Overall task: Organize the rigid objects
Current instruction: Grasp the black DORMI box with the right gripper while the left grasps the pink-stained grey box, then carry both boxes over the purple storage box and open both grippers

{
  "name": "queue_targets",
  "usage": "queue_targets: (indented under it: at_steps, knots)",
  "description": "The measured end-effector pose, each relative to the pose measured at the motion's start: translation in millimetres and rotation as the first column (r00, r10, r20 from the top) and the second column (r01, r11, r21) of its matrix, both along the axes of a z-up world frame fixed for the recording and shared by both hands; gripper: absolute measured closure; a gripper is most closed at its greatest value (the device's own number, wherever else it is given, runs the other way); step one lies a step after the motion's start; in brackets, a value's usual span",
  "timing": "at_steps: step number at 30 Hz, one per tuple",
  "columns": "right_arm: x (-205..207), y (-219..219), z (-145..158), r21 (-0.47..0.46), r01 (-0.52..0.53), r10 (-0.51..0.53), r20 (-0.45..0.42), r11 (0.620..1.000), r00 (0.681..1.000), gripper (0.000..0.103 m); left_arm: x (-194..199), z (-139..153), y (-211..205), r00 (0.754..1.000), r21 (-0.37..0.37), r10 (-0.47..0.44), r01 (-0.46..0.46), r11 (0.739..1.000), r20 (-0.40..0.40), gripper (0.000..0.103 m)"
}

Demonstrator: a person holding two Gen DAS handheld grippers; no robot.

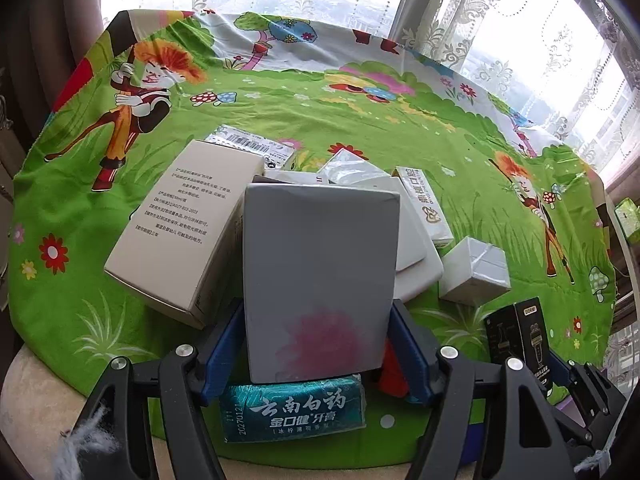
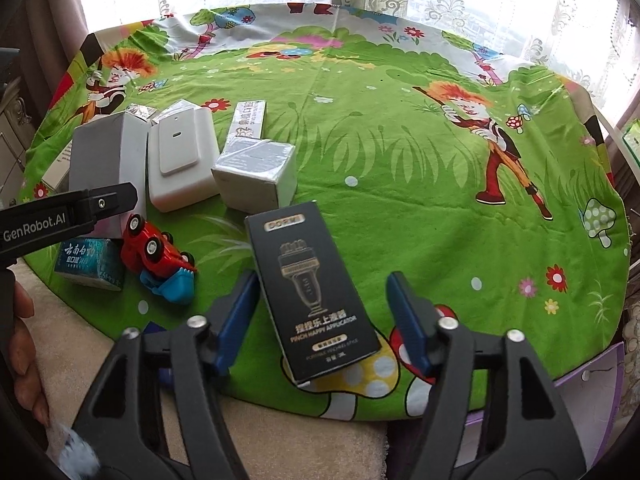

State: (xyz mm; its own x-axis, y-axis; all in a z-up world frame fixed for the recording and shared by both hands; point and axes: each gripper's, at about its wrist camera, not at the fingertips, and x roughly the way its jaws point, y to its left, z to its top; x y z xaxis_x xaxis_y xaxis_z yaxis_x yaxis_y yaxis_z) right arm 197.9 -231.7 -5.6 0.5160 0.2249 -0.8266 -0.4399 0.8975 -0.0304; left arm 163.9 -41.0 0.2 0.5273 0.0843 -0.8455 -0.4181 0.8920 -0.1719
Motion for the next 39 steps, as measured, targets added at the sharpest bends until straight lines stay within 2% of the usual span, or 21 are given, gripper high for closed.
queue_targets:
  at_steps: [1, 10, 20, 26, 33, 39]
  knots:
    - [-0.6, -0.9, 0.2, 0.003, 0.003, -0.003, 0.002, 1.0, 1.0, 0.06, -1.3, 0.5, -0.7, 1.0, 0.002, -0.001, 0.001, 1.0, 0.006, 0.033]
    - [-13.8, -12.4, 12.5, 0.033, 0.039, -0.04, 0.043, 0.999, 0.998, 0.06, -16.7, 18.3, -7.3, 0.994, 0.025, -0.022, 0.019, 0.999, 0.104, 0.033]
    - [-34.1, -29.9, 19.9, 0.052, 0.075, -0.078, 0.054, 0.996, 0.995, 0.06, -34.4, 36.6, -32.6, 0.981, 0.036, -0.088, 0.083, 0.996, 0.175, 0.033]
    - [-45.7, -40.9, 25.9, 0.065, 0.094, -0.098, 0.066, 0.993, 0.993, 0.06, -47.9, 47.0, -39.5, 0.972, 0.043, -0.095, 0.088, 0.995, 0.215, 0.033]
    - [-61.5, -57.2, 34.0, 0.086, 0.113, -0.119, 0.07, 0.99, 0.99, 0.06, -61.0, 57.9, -64.6, 0.95, 0.051, -0.187, 0.18, 0.982, 0.251, 0.033]
    - [-77.9, -80.4, 41.7, 0.1, 0.148, -0.156, 0.075, 0.984, 0.985, 0.06, -69.9, 63.6, -102.8, 0.901, 0.039, -0.339, 0.342, 0.939, 0.272, 0.033]
